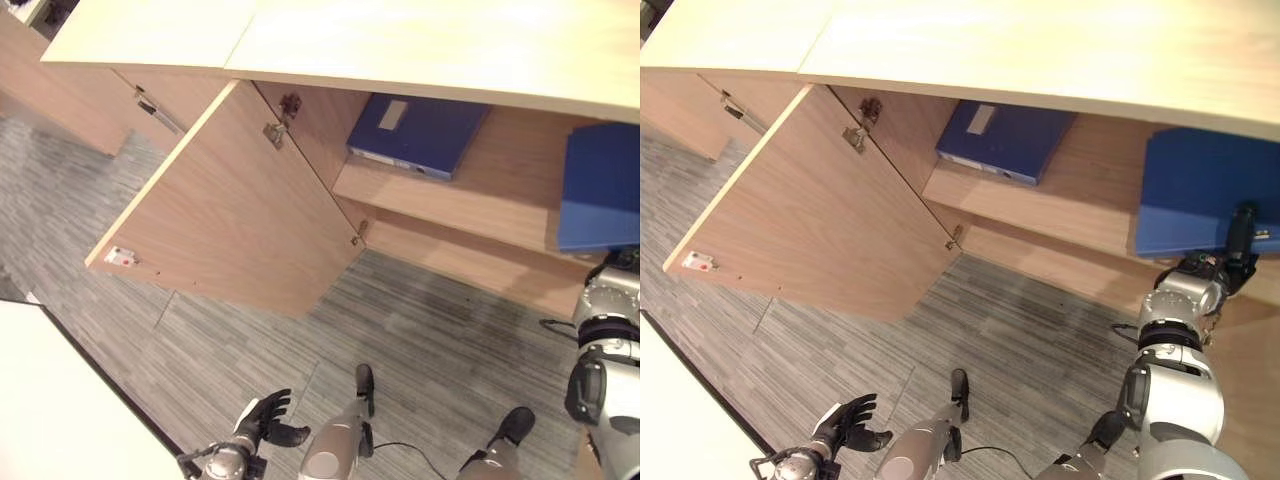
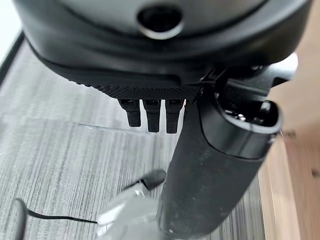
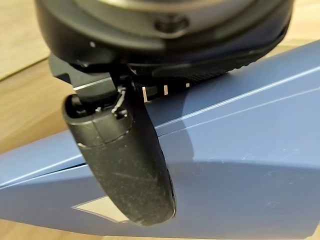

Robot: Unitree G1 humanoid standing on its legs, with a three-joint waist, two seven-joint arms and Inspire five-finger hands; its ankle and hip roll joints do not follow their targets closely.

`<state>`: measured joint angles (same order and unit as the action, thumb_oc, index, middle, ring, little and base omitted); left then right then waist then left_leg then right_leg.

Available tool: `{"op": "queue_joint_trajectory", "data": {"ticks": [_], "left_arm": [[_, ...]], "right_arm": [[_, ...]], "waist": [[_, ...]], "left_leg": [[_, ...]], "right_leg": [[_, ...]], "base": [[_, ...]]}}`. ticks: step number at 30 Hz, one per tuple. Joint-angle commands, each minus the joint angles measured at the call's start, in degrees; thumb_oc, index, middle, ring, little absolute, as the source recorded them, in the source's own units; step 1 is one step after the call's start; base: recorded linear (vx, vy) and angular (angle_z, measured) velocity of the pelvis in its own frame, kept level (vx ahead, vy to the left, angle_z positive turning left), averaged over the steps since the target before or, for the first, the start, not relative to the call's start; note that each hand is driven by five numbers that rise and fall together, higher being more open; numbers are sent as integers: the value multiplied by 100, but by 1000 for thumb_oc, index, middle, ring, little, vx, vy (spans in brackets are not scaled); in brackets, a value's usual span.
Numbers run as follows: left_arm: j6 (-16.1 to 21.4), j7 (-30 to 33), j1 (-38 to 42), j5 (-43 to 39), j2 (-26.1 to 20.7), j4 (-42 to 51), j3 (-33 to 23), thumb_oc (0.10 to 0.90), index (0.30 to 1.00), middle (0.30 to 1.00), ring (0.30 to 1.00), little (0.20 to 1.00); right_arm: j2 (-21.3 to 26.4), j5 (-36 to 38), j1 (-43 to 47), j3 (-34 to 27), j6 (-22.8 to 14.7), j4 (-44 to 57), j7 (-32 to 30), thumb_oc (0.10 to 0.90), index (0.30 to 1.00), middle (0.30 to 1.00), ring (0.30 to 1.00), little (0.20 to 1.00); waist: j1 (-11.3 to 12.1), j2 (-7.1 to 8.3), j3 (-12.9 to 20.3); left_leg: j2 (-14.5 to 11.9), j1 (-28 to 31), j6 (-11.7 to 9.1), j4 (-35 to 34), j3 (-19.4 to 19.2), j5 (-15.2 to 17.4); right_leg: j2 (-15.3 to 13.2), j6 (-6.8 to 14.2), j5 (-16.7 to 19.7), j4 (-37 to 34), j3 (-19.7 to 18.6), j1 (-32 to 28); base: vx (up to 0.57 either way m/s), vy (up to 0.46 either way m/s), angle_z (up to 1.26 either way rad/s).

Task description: Put the empty folder in the office cabinet

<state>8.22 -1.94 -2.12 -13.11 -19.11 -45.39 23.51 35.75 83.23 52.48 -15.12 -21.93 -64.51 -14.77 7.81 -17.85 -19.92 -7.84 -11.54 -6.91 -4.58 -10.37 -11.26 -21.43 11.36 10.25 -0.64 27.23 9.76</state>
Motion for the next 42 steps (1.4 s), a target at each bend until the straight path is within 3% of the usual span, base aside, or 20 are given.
{"op": "queue_joint_trajectory", "data": {"ticks": [1,4,7,8,10,11,12,14,16,17,19,26,31,32,33,34,36,37,38,42], "left_arm": [[163,-5,121,18,-272,-265,234,800,900,900,900,900],[144,-98,104,40,-340,-266,354,800,900,900,900,900],[113,-231,66,62,-457,-233,401,800,900,900,900,900],[105,-245,82,42,-533,-192,411,800,900,900,900,900],[74,-203,208,30,-651,-218,409,800,900,900,900,900],[49,-157,281,30,-729,-224,370,800,900,900,900,900],[46,-157,277,27,-744,-219,369,800,900,900,900,900],[-20,-147,317,-1,-750,-232,344,800,900,900,900,900],[-53,-206,266,53,-755,-265,399,800,900,900,900,900],[-54,-217,228,99,-810,-280,438,800,900,900,900,900],[-64,-232,154,195,-867,-307,471,800,900,900,900,900],[-19,-275,65,670,-1117,-119,486,800,900,900,900,900],[-66,-228,214,537,-1340,54,368,800,900,900,900,900],[-62,-198,187,406,-1401,48,286,800,900,900,900,900],[-64,-199,185,403,-1406,54,281,800,900,900,900,900],[-75,-235,63,494,-1532,143,351,800,900,900,900,900],[-82,-292,-43,517,-1518,261,384,800,900,900,900,900],[-87,-299,-55,518,-1528,283,393,800,900,900,900,900],[-104,-299,-120,480,-1604,373,402,800,900,900,900,900],[-23,-412,126,663,-1596,-99,481,800,900,900,900,900]], "right_arm": [[1301,-242,1068,342,-253,118,378,400,300,300,300,300],[1451,-320,1590,780,-76,-135,442,400,300,300,300,300],[1512,-338,1898,1080,12,-328,490,400,300,300,300,300],[1505,-343,2034,1135,21,-353,493,400,300,300,300,300],[1412,-348,2182,1219,21,-355,471,400,300,300,300,300],[1332,-338,2073,1175,4,-369,442,400,300,300,300,300],[1320,-340,2050,1153,-3,-350,435,400,300,300,300,300],[1203,-254,1927,1084,-50,-183,447,400,300,300,300,300],[972,-223,1709,1044,-139,62,474,400,300,300,300,300],[758,-224,1606,1082,-157,32,475,400,300,300,300,300],[463,-220,1604,1126,-117,11,445,400,300,300,300,300],[76,-234,1524,1037,-116,260,514,400,300,300,300,300],[12,-232,1526,971,-72,216,482,400,300,300,300,300],[-97,-307,1601,977,27,110,486,400,300,300,300,300],[-98,-307,1609,976,29,102,489,400,300,300,300,300],[-174,-405,1671,941,147,15,487,400,300,300,300,300],[-261,-407,1716,927,202,-11,525,400,300,300,300,300],[-246,-393,1712,926,204,-27,537,400,300,300,300,300],[38,-319,1739,951,125,-291,472,400,300,300,300,300],[309,-237,1875,902,137,-234,537,400,300,300,300,300]], "waist": [[31,74,-94],[-18,80,-81],[-63,166,-188],[-36,213,-295],[36,335,-532],[39,431,-578],[29,431,-604],[70,461,-558],[245,415,-564],[388,501,-619],[484,528,-562],[631,824,-369],[714,1135,-363],[823,1194,-380],[819,1206,-382],[893,1122,-415],[1093,1069,-431],[1099,1087,-402],[1334,1095,-366],[1296,1008,-337]], "left_leg": [[-202,263,-360,173,189,619],[-264,154,-344,456,49,707],[-415,-128,-384,1440,-22,1004],[-450,-293,-411,1945,170,1172],[-282,-682,-422,2792,556,965],[-216,-974,-438,3088,692,1154],[-219,-1037,-402,3093,668,1049],[-232,-1253,-357,2715,686,1091],[-318,-1293,-349,1748,793,272],[-367,-1447,-380,1015,966,138],[-386,-1279,-323,516,926,208],[-296,-953,-252,286,841,-115],[-80,-979,21,598,913,281],[-56,-940,133,686,813,492],[-37,-949,149,694,807,497],[-27,-848,267,672,716,563],[-47,-756,217,543,598,689],[-33,-707,188,503,602,758],[-195,-679,-17,479,425,777],[-157,-897,-129,672,587,821]], "right_leg": [[-37,40,-1618,1545,-440,486],[-6,8,-1649,1629,-705,750],[130,-130,-1882,1736,-899,773],[169,-190,-2134,1942,-1041,758],[288,-401,-2201,2326,-1075,860],[386,-501,-2605,2678,-1016,792],[361,-545,-2503,2696,-939,848],[555,-592,-2856,2759,-915,610],[928,-652,-2871,2651,-883,386],[1113,-608,-2992,2630,-966,211],[1294,-574,-3158,2679,-1008,91],[1302,-383,-2959,2595,-1146,215],[1126,-165,-2744,2681,-1131,269],[767,195,-2155,3198,-687,533],[743,216,-2150,3221,-698,552],[449,347,-1672,3626,-343,669],[-58,309,-1603,3212,121,725],[-59,320,-1663,3157,151,664],[-493,272,-1397,1997,651,537],[-247,329,-900,703,89,207]], "base": [[23,-83,-54],[33,-66,-34],[73,-191,-28],[94,-235,-21],[22,-320,-5],[-37,-286,5],[194,-251,20],[203,-46,15],[306,66,-10],[518,24,-52],[371,29,-90],[188,129,-50],[149,105,-12],[16,104,-8],[48,173,-30],[37,120,-48],[105,47,-56],[146,-184,-73],[91,-159,-78],[55,-168,-40]]}}
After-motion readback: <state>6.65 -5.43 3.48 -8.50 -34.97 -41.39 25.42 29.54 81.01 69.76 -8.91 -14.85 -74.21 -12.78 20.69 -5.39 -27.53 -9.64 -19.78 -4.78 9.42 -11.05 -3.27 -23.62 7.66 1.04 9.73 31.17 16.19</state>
